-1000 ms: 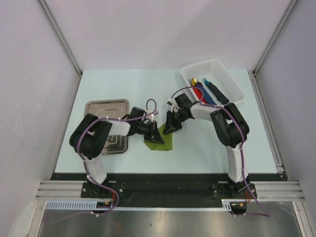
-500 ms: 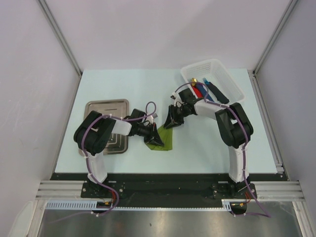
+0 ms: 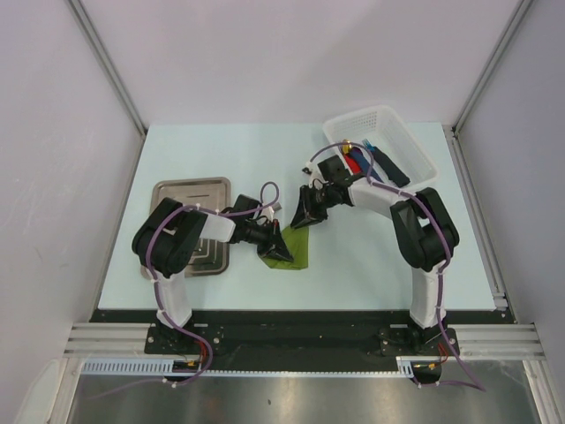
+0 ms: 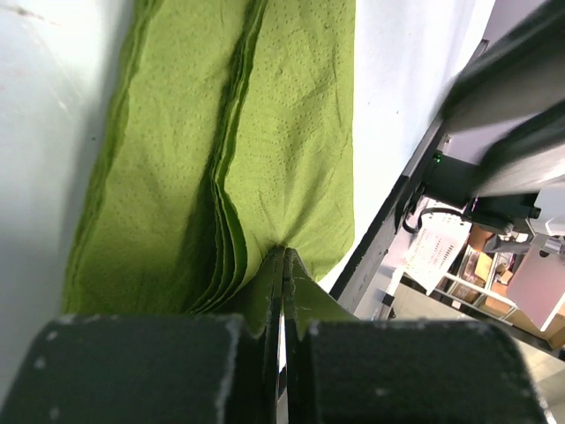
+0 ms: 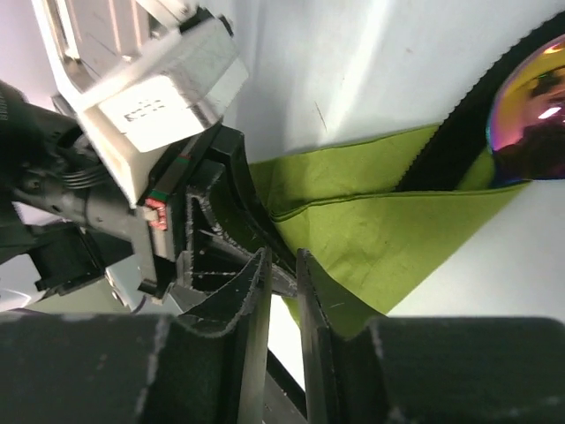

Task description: Place the utensils on the paper napkin and roll it up

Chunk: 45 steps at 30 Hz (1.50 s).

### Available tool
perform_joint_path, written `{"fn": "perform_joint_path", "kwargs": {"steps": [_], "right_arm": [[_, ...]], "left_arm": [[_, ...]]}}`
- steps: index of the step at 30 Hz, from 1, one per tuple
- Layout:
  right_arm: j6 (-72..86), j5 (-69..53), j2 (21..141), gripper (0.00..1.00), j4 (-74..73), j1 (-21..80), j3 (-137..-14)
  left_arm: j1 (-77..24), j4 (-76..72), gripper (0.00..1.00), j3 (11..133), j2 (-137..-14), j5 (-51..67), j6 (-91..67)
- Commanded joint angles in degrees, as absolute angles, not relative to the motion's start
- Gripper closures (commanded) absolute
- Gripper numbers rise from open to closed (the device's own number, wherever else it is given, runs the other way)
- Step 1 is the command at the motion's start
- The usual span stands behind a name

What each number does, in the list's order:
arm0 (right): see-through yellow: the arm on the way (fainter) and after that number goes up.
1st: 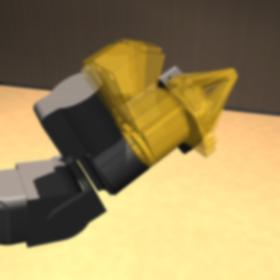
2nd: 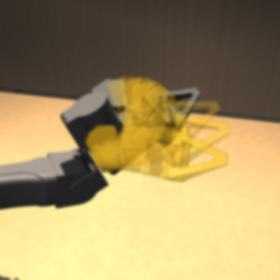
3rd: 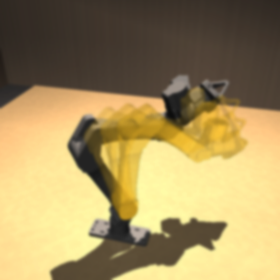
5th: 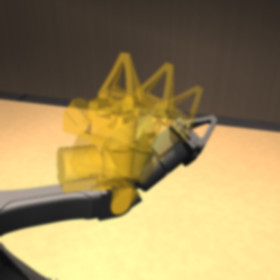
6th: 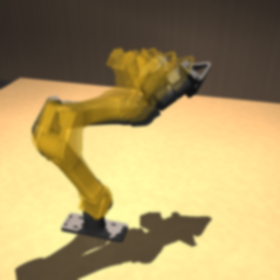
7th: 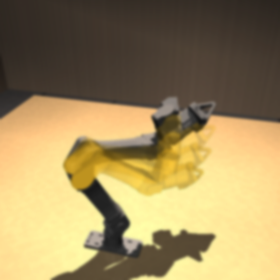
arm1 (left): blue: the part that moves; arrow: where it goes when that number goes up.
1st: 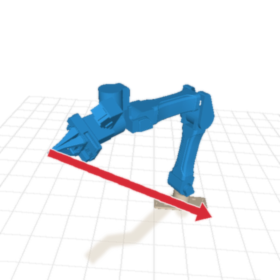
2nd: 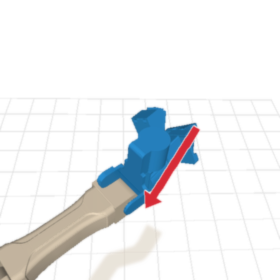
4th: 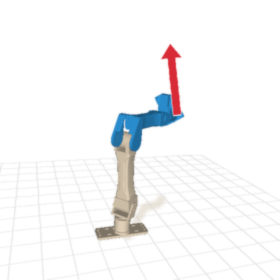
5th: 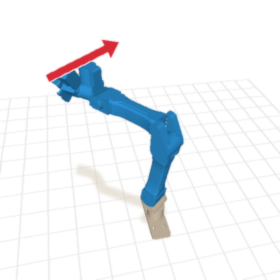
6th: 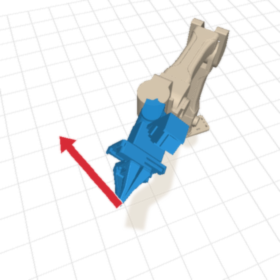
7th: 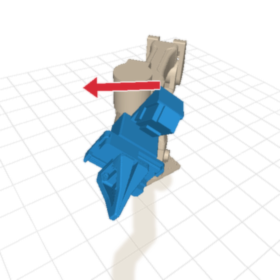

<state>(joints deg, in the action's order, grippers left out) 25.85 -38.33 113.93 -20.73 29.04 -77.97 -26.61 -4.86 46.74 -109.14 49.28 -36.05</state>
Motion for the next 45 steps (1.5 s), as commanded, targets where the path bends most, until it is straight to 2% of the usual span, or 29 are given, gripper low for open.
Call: {"fn": "perform_joint_path", "kwargs": {"steps": [1, 11, 15, 19, 35, 38, 42, 45], "right_arm": [[24.87, -37.35, 116.54, 0.78, -19.95, 29.97, -76.91], [20.74, -33.49, 121.81, 0.82, -19.25, 31.99, -73.83], [20.21, -33.05, 122.87, 0.82, -18.99, 31.91, -73.57], [20.13, -32.96, 123.05, 0.83, -18.90, 31.90, -73.30], [20.30, -33.66, 121.82, 0.82, -18.37, 31.55, -73.65], [20.92, -34.89, 120.85, 0.78, -18.37, 31.38, -74.79], [22.15, -36.82, 116.91, 0.67, -20.21, 31.29, -78.21], [23.55, -37.44, 114.09, 0.65, -21.44, 31.29, -78.75]], "left_arm": [[-26.46, -1.67, 1.00, 46.41, -111.36, 43.42, -34.10], [-26.46, -5.09, 1.00, 45.44, -107.07, 44.82, -33.23], [-26.98, -7.73, 0.93, 44.91, -102.22, 46.67, -31.91], [-28.74, -9.49, 0.91, 45.09, -99.76, 47.81, -32.08], [-28.74, -7.38, 1.00, 44.47, -110.92, 43.86, -36.21], [-28.74, -7.38, 1.00, 44.56, -111.36, 43.86, -36.30], [-28.65, -7.91, 1.00, 44.30, -111.18, 43.86, -36.56], [-28.65, -7.74, 1.00, 44.38, -111.01, 43.86, -36.39]]}}
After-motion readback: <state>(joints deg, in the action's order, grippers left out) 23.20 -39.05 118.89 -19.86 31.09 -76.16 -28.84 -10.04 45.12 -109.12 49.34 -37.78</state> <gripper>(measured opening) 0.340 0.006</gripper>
